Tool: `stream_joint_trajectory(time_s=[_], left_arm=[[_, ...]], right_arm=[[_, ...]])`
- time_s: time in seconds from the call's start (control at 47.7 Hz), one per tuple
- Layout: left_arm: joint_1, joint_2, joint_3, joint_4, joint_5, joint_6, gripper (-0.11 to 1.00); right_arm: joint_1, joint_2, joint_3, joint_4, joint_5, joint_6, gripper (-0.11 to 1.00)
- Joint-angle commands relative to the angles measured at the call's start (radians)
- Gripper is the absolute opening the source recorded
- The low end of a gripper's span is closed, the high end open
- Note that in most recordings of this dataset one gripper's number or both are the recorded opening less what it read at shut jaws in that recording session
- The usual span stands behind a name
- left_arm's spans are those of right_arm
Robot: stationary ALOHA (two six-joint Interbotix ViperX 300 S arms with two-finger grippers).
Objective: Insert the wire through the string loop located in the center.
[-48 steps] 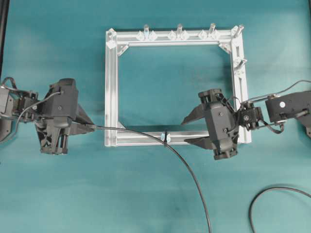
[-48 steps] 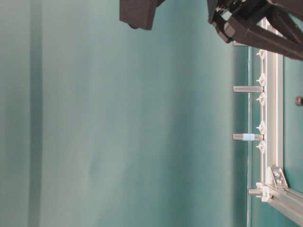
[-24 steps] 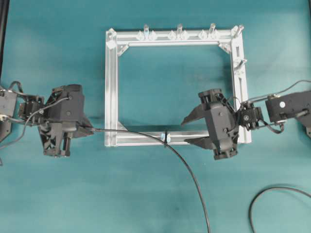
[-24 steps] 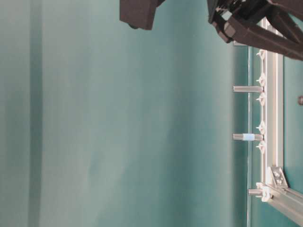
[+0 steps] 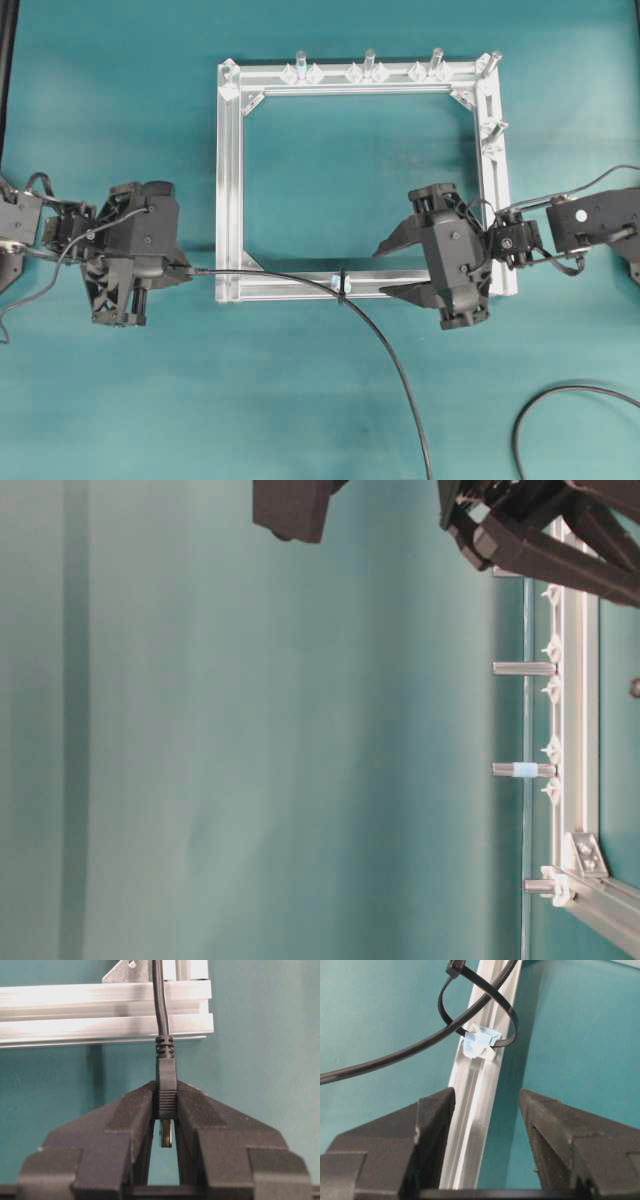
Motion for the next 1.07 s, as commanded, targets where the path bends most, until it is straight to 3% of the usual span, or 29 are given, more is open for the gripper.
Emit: stream_joint_trajectory(time_s=[0.0, 0.168, 0.336, 0.378, 0.713, 1.049], left_arm=[[-0.005, -0.008, -0.018, -0.002, -0.003, -0.006, 0.13], [-0.003, -0.011, -0.023, -0.002, 0.000, -0.005, 0.15], [-0.003, -0.020, -0.031, -0.002, 0.014, 0.000, 0.64], [-0.003, -0.026, -0.032, -0.002, 0.017, 0.000, 0.71], [-0.003, -0.130, -0.029, 0.003, 0.066, 0.005, 0.67], [0.002, -0.221, -0.028, 0.005, 0.089, 0.006, 0.67]], right_arm=[[-0.003, -0.025, -0.006, 0.000, -0.005, 0.000, 0.57], [-0.003, -0.025, -0.006, 0.000, -0.005, 0.000, 0.57], [-0.003, -0.025, -0.006, 0.000, -0.005, 0.000, 0.57], [-0.003, -0.025, -0.006, 0.000, -0.005, 0.000, 0.57], [-0.003, -0.064, -0.005, -0.002, -0.002, 0.000, 0.57], [-0.003, -0.163, -0.002, 0.000, 0.110, -0.003, 0.57]])
